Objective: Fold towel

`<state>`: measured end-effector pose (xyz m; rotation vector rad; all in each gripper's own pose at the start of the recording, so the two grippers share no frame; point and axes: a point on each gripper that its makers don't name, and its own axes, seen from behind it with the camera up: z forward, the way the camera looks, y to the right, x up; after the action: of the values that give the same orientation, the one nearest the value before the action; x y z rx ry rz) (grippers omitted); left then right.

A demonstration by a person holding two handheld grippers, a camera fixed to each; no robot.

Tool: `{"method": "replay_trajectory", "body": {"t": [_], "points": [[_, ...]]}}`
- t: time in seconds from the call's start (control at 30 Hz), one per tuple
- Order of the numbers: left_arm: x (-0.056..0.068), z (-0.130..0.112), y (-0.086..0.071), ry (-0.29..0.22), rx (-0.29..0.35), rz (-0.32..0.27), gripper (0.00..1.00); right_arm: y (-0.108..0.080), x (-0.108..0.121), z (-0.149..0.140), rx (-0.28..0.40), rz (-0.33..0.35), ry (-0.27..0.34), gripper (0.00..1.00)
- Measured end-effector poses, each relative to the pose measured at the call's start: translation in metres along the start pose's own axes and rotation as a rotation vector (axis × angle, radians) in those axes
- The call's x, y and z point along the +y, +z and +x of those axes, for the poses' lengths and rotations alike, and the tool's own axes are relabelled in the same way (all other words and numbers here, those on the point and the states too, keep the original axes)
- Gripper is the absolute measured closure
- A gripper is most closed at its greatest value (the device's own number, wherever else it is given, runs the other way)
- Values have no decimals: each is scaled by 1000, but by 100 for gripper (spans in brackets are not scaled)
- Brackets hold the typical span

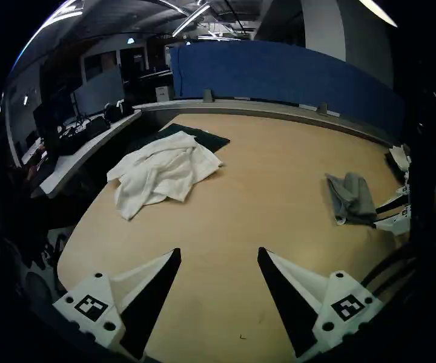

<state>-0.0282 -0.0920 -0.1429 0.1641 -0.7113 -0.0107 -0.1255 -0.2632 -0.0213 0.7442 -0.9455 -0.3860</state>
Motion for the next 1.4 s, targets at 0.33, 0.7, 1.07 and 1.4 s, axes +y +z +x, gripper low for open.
{"method": "replay_trajectory", "body": {"t": [0.33,0.7,1.07,1.4], "points": [[1,-2,2,2,-2,-2,6,4,-2,-1,-8,6,25,77],[-2,-2,3,3,-2,1,6,1,-2,1,-3,5,24,93],[1,8,1,3,11,-5,6,-30,8,41,81,-29,-24,94],[4,29,-5,-2,52,-16,6,-88,14,121,222,-69,-110,94]]}}
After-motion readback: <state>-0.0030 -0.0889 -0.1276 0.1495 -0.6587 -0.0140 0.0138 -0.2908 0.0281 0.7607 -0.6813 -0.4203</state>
